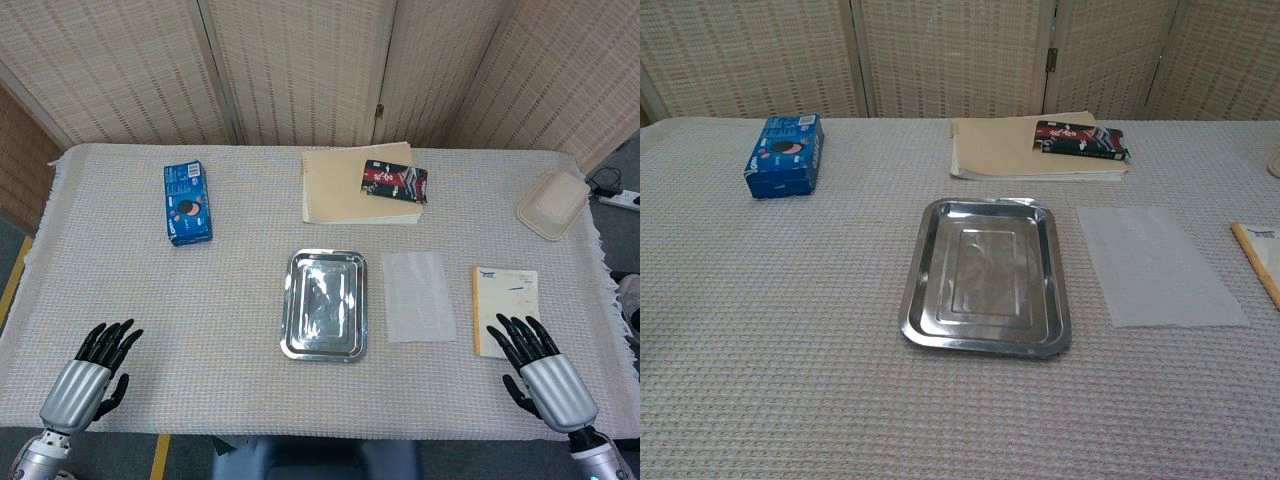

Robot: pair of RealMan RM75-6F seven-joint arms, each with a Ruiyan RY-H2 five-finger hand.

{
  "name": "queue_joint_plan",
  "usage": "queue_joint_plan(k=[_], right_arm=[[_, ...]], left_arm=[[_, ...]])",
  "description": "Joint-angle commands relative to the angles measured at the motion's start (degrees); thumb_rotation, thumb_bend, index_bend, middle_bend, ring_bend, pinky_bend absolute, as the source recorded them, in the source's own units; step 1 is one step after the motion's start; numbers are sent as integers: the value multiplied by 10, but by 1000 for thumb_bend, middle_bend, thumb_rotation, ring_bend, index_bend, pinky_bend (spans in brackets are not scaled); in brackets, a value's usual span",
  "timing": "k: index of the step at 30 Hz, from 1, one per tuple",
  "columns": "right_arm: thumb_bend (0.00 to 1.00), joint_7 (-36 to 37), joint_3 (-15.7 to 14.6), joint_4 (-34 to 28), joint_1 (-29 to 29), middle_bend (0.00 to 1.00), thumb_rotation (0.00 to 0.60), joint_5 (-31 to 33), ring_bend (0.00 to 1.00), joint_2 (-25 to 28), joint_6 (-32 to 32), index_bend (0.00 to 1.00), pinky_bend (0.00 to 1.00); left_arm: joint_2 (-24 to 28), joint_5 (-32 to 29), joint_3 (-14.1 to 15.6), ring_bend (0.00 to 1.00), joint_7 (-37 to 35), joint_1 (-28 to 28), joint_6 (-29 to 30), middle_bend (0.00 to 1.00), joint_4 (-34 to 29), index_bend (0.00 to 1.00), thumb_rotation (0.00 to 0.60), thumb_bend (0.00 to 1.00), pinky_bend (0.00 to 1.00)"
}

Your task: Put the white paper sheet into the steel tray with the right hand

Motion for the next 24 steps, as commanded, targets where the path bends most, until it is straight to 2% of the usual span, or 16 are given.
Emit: queue_joint_plan(k=[1,8,12,18,24], right_arm=[[519,-1,2,2,2,0,600,4,0,-1,-4,0,0],[519,-8,5,6,4,0,600,12,0,-6,-12,0,0],[519,-57,15,22,8,0,600,23,0,-26,-27,0,0],[487,-71,27,49,42,0,600,51,0,-61,-98,0,0],[479,-17,28,101,83,0,600,67,0,-104,-172,13,0]], left_arm=[[-3,-2,0,0,0,-2,-4,0,3,0,600,663,0],[-4,0,0,0,-2,-4,-6,0,3,0,600,663,0],[1,1,0,0,-12,-2,2,0,-2,0,600,663,0],[4,-5,-2,0,-25,-4,-2,0,1,0,600,664,0],[5,-2,-3,0,-29,-4,5,0,-3,0,600,664,0]])
